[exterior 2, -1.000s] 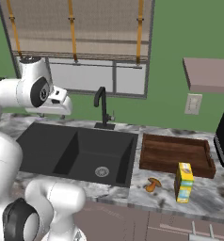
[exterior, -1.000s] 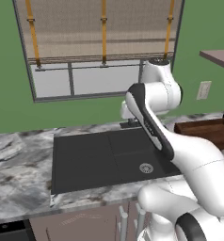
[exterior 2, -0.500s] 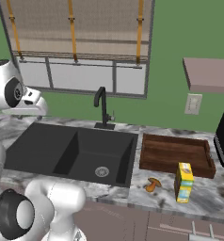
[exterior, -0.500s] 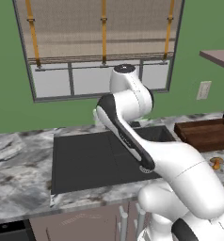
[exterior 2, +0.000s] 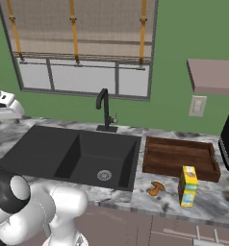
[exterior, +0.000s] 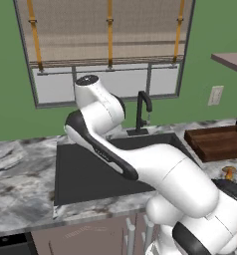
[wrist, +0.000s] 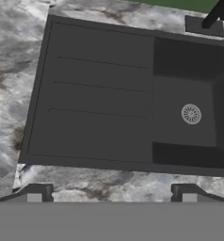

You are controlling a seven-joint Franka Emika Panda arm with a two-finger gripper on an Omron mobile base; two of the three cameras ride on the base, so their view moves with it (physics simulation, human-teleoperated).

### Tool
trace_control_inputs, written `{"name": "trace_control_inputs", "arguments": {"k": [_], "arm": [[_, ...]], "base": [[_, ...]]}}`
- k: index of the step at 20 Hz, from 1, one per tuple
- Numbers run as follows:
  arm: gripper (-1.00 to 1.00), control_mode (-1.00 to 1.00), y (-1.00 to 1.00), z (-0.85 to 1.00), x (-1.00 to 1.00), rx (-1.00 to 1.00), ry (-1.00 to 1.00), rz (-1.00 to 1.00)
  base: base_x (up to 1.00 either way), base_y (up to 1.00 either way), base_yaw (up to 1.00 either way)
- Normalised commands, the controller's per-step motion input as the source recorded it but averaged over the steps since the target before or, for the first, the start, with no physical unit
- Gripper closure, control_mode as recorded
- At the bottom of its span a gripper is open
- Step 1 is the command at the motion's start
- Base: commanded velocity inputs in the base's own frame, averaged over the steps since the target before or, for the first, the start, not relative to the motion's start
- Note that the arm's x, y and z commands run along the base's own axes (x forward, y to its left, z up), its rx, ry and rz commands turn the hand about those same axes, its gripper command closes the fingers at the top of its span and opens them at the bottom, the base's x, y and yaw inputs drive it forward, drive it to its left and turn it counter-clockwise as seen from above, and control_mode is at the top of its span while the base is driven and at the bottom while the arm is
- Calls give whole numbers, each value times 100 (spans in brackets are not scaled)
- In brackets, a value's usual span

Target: Pick up all produce items and place them in the sink. Turn on the sink faucet to wash them. Then turn the sink off and put them in the tray.

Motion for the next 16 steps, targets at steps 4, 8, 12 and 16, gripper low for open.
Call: {"name": "trace_control_inputs", "arguments": {"k": [4,8,12,16], "arm": [[-100,-100,44,-5,0,-1,7,0],[-100,-100,27,0,0,0,10,0],[-100,-100,44,0,0,0,13,0],[-100,-100,56,-8,0,0,10,0]], "base": [[0,0,0],[0,0,0],[0,0,0],[0,0,0]]}}
